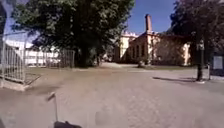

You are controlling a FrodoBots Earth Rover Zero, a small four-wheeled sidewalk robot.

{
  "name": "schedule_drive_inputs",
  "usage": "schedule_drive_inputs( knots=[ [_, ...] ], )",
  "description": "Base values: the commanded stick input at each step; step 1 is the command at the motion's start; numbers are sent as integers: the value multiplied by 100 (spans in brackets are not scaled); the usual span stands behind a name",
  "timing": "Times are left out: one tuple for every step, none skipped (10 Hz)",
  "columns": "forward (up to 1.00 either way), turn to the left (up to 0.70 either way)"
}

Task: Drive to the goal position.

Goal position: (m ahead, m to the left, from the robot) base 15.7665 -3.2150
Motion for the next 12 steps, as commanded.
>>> schedule_drive_inputs(
  knots=[
    [60, 0],
    [60, 0],
    [60, 0],
    [60, 0],
    [60, 0],
    [60, 0],
    [60, 0],
    [60, 0],
    [60, 0],
    [60, 0],
    [60, 0],
    [60, 0]
  ],
)
